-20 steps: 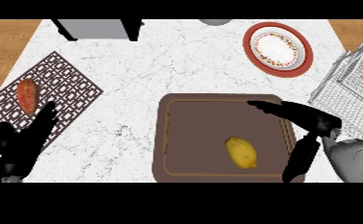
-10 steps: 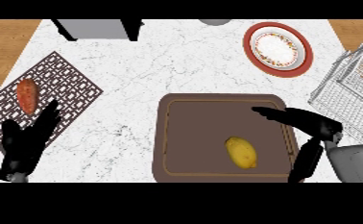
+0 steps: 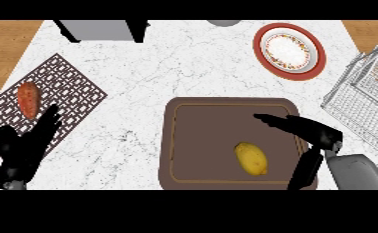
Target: Pick the lemon from the tray and place it in the tiered basket
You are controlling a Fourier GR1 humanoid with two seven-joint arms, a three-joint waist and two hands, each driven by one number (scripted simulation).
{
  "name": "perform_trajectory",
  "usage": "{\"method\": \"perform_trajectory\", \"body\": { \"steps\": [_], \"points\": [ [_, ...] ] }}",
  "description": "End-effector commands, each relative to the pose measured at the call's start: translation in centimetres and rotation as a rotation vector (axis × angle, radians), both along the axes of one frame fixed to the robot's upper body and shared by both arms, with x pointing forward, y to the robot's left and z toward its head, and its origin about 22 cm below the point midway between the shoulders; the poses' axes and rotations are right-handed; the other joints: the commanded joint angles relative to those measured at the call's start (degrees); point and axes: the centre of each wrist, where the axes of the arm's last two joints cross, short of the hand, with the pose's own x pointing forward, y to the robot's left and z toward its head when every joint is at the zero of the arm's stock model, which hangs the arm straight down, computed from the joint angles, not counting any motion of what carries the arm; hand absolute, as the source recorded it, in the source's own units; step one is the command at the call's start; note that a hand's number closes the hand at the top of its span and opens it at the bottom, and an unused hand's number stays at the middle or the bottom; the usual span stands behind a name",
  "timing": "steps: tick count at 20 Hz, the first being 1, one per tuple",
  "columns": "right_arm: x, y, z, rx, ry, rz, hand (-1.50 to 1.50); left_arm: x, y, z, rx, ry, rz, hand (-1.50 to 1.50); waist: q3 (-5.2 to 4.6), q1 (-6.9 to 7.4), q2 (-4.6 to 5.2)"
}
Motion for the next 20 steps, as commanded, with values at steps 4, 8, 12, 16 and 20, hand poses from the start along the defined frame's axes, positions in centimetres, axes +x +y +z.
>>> {"method": "perform_trajectory", "body": {
  "steps": [4, 8, 12, 16, 20],
  "points": [
    [0.2, 0.7, -1.0, 0.019, 0.002, 0.010, -1.50, 0.1, -0.7, 1.5, 0.002, 0.009, -0.014, 0.00, 0.00, 0.03, -0.03],
    [0.5, 1.6, -2.0, 0.019, -0.009, -0.010, -1.50, -0.6, 0.6, -0.4, 0.006, -0.001, -0.007, 0.00, 0.00, 0.03, 0.00],
    [0.7, 5.2, -3.2, -0.006, 0.020, -0.003, -1.50, -0.2, 0.9, -1.7, -0.005, 0.012, -0.001, 0.00, -0.01, 0.09, 0.04],
    [0.3, 4.8, -4.7, 0.019, 0.008, 0.005, -1.50, -0.6, 0.3, -0.7, -0.006, 0.011, -0.008, 0.00, 0.01, 0.22, 0.04],
    [-1.3, 6.0, -6.1, 0.018, 0.021, 0.018, -1.50, -0.1, -1.1, -1.0, -0.010, 0.001, 0.008, 0.00, 0.02, 0.15, 0.07]
  ]
}}
